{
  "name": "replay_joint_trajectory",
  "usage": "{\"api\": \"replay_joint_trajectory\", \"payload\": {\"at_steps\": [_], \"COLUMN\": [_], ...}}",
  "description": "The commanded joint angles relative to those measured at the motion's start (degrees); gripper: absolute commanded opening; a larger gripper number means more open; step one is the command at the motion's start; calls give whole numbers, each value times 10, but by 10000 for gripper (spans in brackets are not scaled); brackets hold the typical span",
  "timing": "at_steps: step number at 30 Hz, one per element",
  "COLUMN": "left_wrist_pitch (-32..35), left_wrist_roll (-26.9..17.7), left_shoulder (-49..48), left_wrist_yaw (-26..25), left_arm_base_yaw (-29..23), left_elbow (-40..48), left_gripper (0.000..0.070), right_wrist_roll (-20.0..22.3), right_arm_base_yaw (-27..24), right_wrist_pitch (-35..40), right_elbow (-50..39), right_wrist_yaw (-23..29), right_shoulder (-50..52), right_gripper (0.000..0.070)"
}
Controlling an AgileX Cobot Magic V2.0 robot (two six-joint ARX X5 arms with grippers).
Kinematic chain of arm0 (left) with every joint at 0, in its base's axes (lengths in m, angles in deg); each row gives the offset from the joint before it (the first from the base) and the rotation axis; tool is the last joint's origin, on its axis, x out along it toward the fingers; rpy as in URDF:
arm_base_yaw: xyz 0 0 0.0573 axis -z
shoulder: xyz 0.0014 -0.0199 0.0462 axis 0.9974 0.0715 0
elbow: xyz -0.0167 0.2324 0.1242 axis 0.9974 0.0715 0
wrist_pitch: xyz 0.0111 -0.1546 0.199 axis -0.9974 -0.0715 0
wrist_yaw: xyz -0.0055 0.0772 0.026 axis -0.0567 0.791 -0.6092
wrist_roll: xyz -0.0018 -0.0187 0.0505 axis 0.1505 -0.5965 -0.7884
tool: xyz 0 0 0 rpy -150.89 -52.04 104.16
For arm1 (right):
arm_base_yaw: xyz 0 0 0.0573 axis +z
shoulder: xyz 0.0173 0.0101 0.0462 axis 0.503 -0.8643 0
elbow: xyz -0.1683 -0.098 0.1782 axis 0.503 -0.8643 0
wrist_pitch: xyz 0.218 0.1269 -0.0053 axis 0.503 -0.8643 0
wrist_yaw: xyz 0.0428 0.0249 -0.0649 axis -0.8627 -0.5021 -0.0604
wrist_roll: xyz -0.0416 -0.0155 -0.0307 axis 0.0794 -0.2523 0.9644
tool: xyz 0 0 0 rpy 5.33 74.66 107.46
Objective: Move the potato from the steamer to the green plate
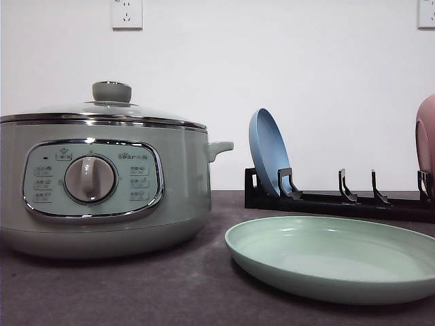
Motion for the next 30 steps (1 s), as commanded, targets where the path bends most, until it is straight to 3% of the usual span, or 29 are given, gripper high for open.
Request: {"api": "replay_joint_trajectory", "payload": {"at_steps": [1, 16, 24, 30], "left_wrist_pitch": [0, -99, -111, -112], "left_wrist_roll": [3, -17, -18, -18], "left_shoulder": [36, 333, 429, 473], "left_wrist_yaw": [15, 203, 243, 246], "left_arm_base_yaw": [10, 130, 164, 179], "left_elbow": [-40, -307, -334, -334], "left_gripper": [595, 595, 592, 591], "right_wrist_roll": [11, 11, 11, 11], "right_arm_base_yaw": [3, 3, 3, 3], "right_wrist_pitch": [-2, -4, -4, -4], "right_elbow": [10, 10, 10, 10], "right_wrist_yaw": [-3, 5, 5, 5], "right_shoulder": [-7, -7, -7, -7], "right_gripper": [311, 311, 311, 311]}}
